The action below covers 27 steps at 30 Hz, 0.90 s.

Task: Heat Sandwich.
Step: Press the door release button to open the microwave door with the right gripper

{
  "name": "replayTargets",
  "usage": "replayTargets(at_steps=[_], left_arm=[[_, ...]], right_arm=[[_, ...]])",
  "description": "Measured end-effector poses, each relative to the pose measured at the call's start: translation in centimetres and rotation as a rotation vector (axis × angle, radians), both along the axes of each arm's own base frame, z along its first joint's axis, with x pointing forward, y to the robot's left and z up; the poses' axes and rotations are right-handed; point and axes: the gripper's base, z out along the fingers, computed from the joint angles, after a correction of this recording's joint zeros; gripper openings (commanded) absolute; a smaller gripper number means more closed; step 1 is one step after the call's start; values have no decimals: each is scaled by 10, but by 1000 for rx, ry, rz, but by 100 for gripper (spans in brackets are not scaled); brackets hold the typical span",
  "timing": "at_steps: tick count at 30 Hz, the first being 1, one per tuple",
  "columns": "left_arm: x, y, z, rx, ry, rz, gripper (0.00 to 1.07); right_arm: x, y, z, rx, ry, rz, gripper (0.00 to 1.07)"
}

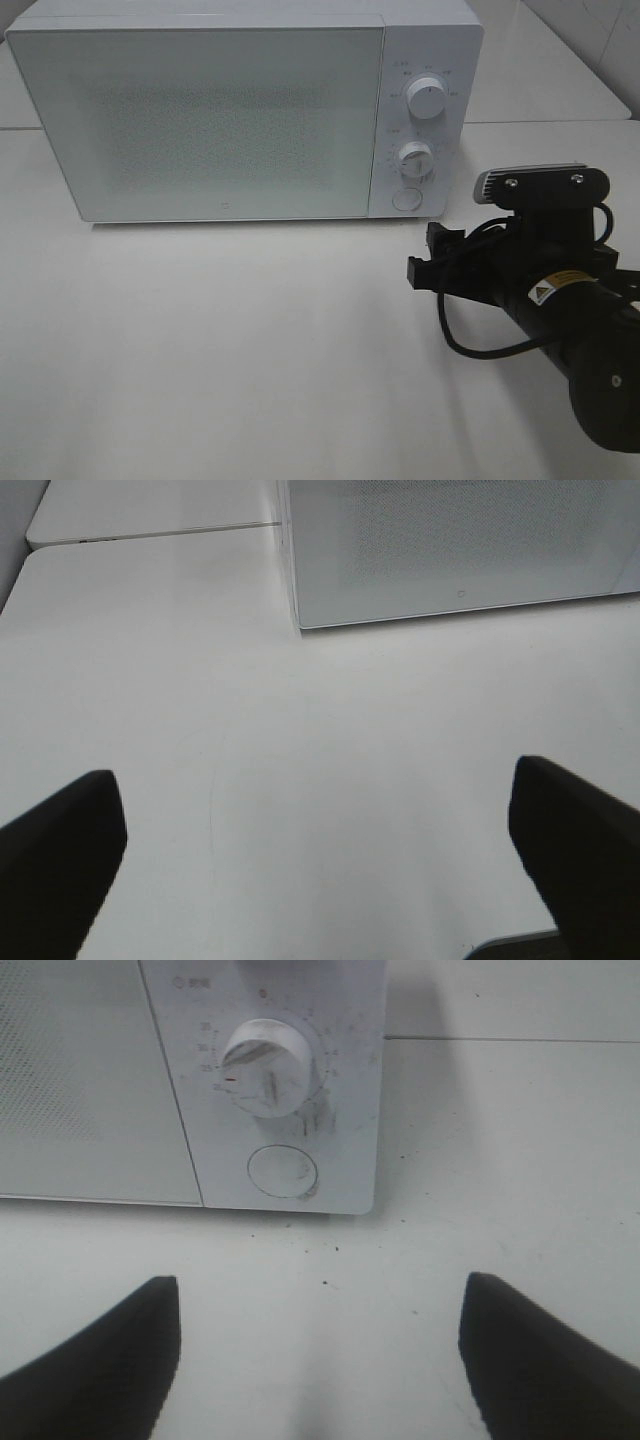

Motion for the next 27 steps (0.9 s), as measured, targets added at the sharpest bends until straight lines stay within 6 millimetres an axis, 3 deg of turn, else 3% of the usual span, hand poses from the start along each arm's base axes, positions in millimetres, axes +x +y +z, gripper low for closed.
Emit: replayTargets(at_steps=[5,16,21,27], left_arm=[[0,0,0,0,0,0,101],[0,0,0,0,0,0,101],[0,0,0,0,0,0,101],[0,0,0,0,0,0,101]], right_arm=[[0,11,-4,0,3,12,75],[0,8,-4,13,4,-25,75],[1,8,-2,150,-11,-82,75],[2,8,-2,511,14,-220,75]])
